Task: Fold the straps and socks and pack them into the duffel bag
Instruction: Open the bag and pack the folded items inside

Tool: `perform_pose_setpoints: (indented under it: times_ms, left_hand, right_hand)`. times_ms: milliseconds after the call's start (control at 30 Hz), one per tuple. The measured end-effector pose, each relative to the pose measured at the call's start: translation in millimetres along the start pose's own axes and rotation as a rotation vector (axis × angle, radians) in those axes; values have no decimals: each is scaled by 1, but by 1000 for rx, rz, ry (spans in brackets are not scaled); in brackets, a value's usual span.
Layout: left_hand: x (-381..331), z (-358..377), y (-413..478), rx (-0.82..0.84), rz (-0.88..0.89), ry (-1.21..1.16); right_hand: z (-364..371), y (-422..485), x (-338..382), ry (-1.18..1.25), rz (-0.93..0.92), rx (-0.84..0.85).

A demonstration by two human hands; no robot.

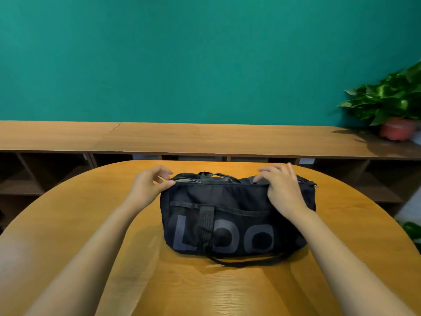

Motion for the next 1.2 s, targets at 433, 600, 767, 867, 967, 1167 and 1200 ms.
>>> perform_pose_setpoints:
  times_ms: [433, 600, 767, 867, 967, 1167, 1200]
  left_hand:
    - [36, -2, -10, -15, -566, -353]
    - [37, -2, -13, -41, -712, -575]
    - [38, -4, -11, -23, -707, -638]
    - [36, 1, -14, 9, -741, -703]
    - [27, 9, -19, 66, -755, -732]
    - [23, 0, -17, -57, -584, -604]
    - [19, -7, -13, -96, -437, -461]
  right_hand:
    - [83, 12, 189, 212, -147, 213]
    - [87, 17, 195, 166, -133, 100]
    - [103, 16, 185, 436, 43, 331]
    - [109, 10, 180, 638, 169, 425]
    - [107, 10, 174, 705, 296, 314]
    - [104, 13, 161, 659, 386, 146]
    - [100, 13, 159, 581, 346, 108]
Point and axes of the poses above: each hand's wrist, its own y-axis towards the middle knuckle, its own z-axis out of the palm, x = y × z, the point moved 8 cm from there along y, towards the middle knuckle, and after that the axes turned 15 degrees about -x, right-handed, at the moved point
